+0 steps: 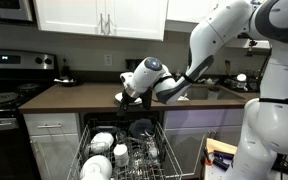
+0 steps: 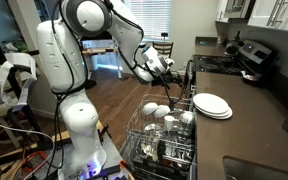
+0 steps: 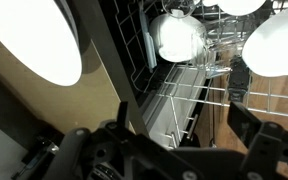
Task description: Remove the white plate from the dishwasher and put it on top of the white plate on the counter
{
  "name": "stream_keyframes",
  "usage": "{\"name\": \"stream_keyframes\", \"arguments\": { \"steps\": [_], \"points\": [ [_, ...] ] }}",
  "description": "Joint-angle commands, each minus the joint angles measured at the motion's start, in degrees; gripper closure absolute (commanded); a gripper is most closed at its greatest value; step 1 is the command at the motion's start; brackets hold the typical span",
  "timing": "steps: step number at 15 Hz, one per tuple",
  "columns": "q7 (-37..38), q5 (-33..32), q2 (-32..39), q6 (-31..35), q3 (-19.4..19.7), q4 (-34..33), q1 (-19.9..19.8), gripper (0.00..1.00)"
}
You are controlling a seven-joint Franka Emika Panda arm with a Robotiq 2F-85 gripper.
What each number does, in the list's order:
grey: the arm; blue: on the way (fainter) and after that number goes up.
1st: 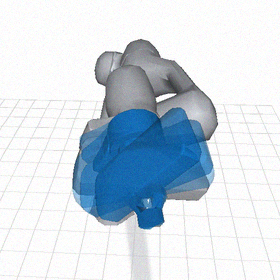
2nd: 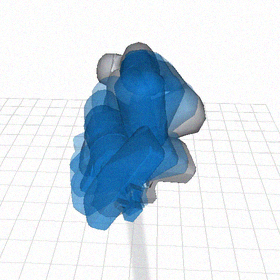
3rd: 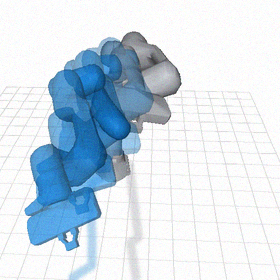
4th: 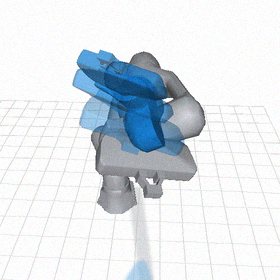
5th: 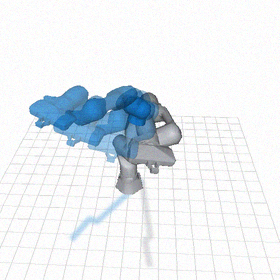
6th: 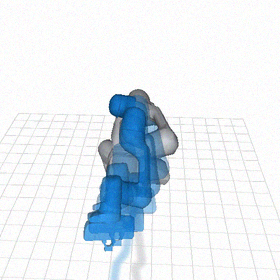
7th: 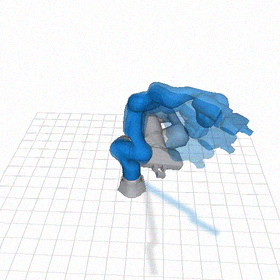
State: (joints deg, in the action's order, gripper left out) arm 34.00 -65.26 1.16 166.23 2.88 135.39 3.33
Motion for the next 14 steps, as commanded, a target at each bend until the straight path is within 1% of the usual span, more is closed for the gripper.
{"name": "stream_keyframes", "arguments": {
  "steps": [1, 4, 9, 12, 14],
  "points": [
    [-2.97, 5.59, -0.25, 0.49, -0.56, 0.75, 0.27, 0.00],
    [-4.85, 10.08, -0.70, 1.23, -0.81, 1.22, 0.01, 0.00],
    [-7.53, 16.46, -1.39, 4.00, 0.26, 2.22, -0.95, 0.00],
    [-12.06, 22.70, -1.12, 6.22, 0.92, 3.10, -1.04, 0.00],
    [-15.30, 26.21, -1.08, 6.52, 0.92, 3.37, -0.57, 0.00]
  ]
}}
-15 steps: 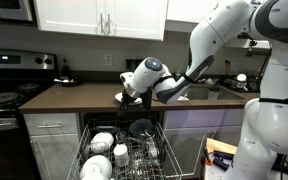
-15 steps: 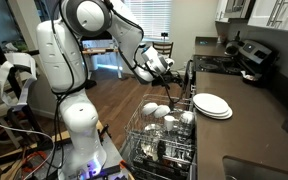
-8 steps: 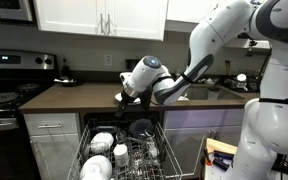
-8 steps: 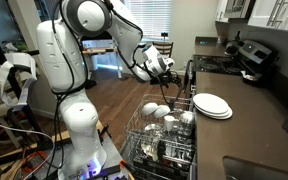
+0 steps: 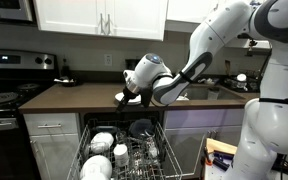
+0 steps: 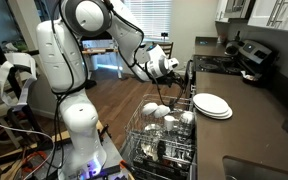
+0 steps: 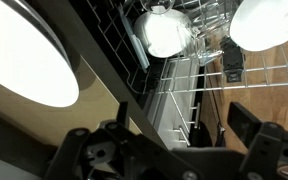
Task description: Remove the white plate from the dishwasher and put it on top of the white plate on the counter
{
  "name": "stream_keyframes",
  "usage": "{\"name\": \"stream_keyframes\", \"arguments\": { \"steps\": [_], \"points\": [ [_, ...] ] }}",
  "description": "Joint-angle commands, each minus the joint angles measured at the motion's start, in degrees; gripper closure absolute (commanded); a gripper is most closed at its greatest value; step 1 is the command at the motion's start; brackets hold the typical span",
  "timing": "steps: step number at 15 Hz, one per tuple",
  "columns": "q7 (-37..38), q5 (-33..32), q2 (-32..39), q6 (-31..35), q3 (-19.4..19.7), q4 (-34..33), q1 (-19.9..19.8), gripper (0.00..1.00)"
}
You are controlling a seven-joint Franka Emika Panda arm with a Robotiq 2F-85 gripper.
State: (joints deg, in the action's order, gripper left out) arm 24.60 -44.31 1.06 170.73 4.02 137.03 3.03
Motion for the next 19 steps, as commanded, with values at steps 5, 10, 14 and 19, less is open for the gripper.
{"name": "stream_keyframes", "arguments": {
  "steps": [5, 10, 14, 19],
  "points": [
    [-3.09, 3.42, 0.00, 0.66, 0.00, 0.49, 0.08, 0.00],
    [-3.09, 3.42, 0.00, 0.66, 0.00, 0.49, 0.08, 0.00],
    [-3.04, 3.32, 0.01, 0.67, 0.14, 0.62, 0.08, 0.00],
    [-3.04, 3.29, 0.01, 0.88, 0.51, 1.36, 0.08, 0.00]
  ]
}}
